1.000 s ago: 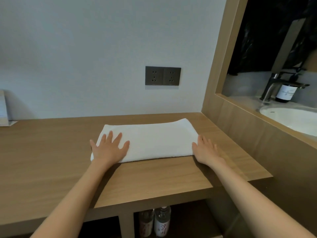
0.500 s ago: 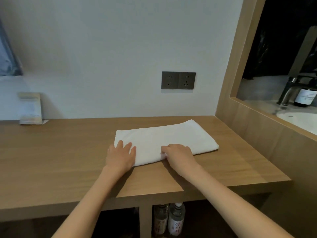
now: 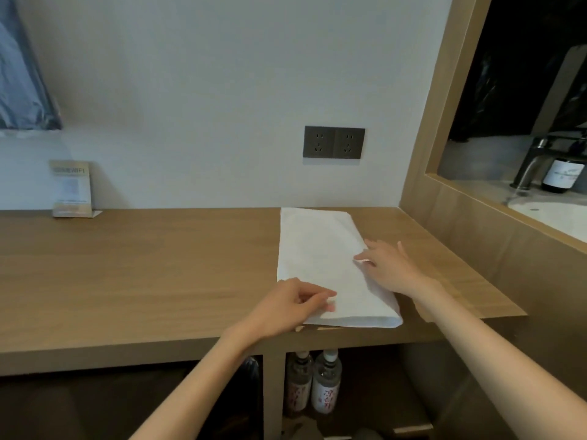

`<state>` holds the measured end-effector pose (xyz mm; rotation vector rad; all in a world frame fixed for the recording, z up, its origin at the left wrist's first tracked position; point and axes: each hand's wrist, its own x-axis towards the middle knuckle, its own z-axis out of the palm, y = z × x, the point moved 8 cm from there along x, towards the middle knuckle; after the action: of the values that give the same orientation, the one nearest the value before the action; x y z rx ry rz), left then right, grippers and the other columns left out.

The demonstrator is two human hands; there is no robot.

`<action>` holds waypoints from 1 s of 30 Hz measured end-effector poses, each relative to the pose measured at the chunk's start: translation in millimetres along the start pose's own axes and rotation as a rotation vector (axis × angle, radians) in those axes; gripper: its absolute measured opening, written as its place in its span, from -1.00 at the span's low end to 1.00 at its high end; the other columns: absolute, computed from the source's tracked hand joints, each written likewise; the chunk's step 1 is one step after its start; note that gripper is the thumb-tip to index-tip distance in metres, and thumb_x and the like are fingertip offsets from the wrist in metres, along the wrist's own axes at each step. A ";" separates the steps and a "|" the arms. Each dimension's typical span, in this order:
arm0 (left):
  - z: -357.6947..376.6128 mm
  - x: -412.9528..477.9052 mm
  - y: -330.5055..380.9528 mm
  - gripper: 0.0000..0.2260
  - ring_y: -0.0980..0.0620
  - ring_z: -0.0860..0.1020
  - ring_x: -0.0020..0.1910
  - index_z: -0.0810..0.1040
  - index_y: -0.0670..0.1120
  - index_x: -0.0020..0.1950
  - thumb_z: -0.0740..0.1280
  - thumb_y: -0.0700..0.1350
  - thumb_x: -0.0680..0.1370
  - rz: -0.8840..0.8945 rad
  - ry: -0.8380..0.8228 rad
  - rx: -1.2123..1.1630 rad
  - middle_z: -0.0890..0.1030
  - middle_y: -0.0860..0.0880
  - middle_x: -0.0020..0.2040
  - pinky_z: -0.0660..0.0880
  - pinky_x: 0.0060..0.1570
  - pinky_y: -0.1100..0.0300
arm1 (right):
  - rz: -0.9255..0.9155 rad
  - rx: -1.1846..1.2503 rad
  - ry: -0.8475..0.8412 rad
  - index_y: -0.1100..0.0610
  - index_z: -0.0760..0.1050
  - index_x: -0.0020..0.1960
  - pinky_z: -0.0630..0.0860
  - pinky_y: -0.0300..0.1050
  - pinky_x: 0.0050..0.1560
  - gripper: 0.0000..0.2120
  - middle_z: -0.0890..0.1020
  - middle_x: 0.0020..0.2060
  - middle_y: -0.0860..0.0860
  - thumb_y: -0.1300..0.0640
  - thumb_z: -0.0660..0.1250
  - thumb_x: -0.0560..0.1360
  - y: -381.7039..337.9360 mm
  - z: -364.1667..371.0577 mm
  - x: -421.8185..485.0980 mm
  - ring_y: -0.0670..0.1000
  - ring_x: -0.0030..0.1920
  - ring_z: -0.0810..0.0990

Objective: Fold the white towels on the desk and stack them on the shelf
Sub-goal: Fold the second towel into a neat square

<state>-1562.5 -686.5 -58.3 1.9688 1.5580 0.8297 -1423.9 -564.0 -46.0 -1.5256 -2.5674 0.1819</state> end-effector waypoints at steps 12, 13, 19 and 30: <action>7.8 -25.8 -26.2 -0.23 0.12 0.06 0.53 0.08 0.26 0.49 0.24 0.39 0.33 0.143 -0.045 0.576 0.11 0.14 0.54 -0.10 0.45 0.23 | -0.351 0.023 -0.245 -0.34 -0.05 0.47 -0.15 0.05 0.49 -0.16 -0.06 0.51 -0.29 -0.22 0.41 0.38 -25.4 41.3 -72.8 -0.17 0.50 -0.16; 5.4 -25.6 -28.4 -0.28 0.11 0.10 0.52 0.13 0.25 0.48 0.26 0.34 0.37 0.147 -0.008 0.566 0.16 0.13 0.53 -0.11 0.44 0.25 | -0.367 0.026 -0.209 -0.34 -0.03 0.47 -0.08 -0.04 0.49 -0.16 -0.03 0.51 -0.30 -0.13 0.44 0.40 -22.0 40.4 -73.9 -0.20 0.48 -0.12; -3.7 -31.3 -22.9 -0.52 0.11 0.47 0.20 0.44 0.15 0.30 0.28 0.25 0.41 0.224 0.141 0.535 0.53 0.14 0.19 0.44 0.21 0.16 | -0.342 0.255 -0.141 -0.21 0.40 0.34 0.28 -0.17 0.40 -0.52 0.47 0.33 -0.21 0.11 0.39 0.49 0.5 19.1 -79.4 -0.24 0.36 0.36; -64.1 -29.7 0.7 -0.90 0.14 0.57 -0.13 0.59 0.04 0.02 0.31 -0.05 0.54 0.125 0.452 -0.307 0.65 -0.01 -0.09 0.45 -0.16 0.30 | -0.174 1.043 0.360 -0.10 0.55 0.00 0.55 -0.35 -0.19 -0.86 0.68 -0.14 -0.18 0.11 0.37 0.48 2.6 -44.6 -82.5 -0.20 -0.15 0.64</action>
<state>-1613.0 -715.1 -18.0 1.7433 1.4348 1.5508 -1374.3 -634.1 -8.1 -0.8191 -1.7791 0.9374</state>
